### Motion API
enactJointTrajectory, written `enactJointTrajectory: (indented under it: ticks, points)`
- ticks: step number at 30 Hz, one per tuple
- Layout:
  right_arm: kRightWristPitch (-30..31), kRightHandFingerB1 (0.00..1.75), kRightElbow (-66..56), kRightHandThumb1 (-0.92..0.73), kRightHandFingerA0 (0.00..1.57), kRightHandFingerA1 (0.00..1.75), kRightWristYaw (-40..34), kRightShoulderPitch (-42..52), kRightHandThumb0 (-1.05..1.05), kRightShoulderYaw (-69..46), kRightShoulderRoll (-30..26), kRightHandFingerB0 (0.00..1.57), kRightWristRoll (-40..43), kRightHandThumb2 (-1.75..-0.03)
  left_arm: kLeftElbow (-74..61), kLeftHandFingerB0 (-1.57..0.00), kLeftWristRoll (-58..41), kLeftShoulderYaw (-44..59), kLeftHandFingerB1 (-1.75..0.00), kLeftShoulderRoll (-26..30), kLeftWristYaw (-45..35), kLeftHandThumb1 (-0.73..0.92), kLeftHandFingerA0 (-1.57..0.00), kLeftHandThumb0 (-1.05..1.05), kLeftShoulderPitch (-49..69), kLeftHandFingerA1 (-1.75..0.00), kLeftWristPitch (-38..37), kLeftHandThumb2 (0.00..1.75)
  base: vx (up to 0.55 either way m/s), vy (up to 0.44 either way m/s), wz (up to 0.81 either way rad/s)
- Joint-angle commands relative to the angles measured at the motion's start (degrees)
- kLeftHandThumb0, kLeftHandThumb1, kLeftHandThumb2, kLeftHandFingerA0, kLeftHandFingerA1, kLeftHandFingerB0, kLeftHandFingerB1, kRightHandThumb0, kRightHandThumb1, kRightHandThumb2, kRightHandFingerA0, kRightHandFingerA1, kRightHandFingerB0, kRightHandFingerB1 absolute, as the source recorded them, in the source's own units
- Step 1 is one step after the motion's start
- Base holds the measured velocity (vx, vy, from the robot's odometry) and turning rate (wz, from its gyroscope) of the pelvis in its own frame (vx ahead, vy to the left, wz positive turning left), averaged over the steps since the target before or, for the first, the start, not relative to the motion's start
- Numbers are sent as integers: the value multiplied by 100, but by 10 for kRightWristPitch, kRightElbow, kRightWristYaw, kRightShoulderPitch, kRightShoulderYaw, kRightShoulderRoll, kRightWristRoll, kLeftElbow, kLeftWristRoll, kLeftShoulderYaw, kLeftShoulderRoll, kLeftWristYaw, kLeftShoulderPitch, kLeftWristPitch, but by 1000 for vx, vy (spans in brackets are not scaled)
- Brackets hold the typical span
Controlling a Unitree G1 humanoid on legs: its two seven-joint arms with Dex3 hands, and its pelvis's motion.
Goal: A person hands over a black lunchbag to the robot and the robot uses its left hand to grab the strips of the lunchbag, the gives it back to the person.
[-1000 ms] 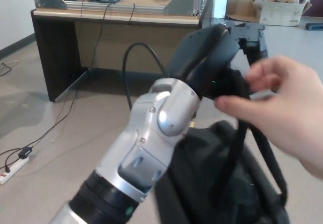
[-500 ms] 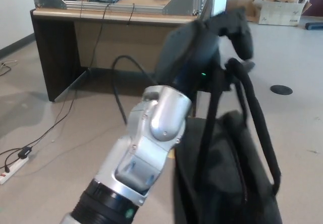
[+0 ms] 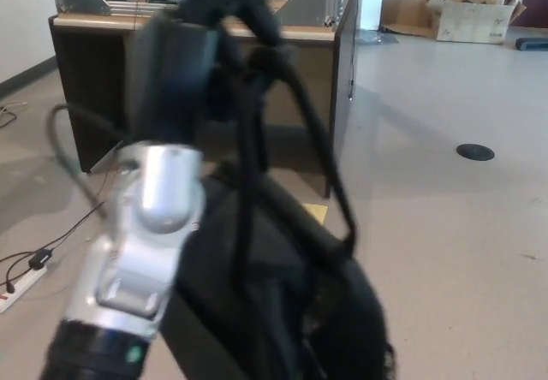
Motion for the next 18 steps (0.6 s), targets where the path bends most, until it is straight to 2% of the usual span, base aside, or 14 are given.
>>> enactJointTrajectory:
  ticks: [1,2,6,13,18]
  points:
    - [-1,44,10,-77,55,45,5,-15,-67,-9,-17,53,5,-64,-48,-62,-34,56,-175,51,55,67,-84,-25,54,-175,-135,57,0,0,0]
    - [2,43,5,-77,56,45,-1,-15,-66,-7,-18,53,1,-64,-58,-59,-38,66,-175,60,55,65,-83,-24,78,-175,-151,56,0,0,0]
    - [-3,44,3,-77,56,47,-9,-14,-63,-9,-16,53,0,-64,-80,-65,-14,85,-175,79,75,65,-84,-23,145,-175,-184,57,0,0,0]
    - [-15,45,9,-79,56,46,-23,-9,-64,-4,-17,53,-11,-64,-90,-61,14,126,-175,109,108,66,-81,-19,297,-175,-260,56,0,0,0]
    - [-20,45,14,-79,57,47,-25,-5,-64,-5,-15,54,-9,-64,-29,-64,17,147,-173,111,148,63,-85,-13,387,-175,-340,56,0,0,0]
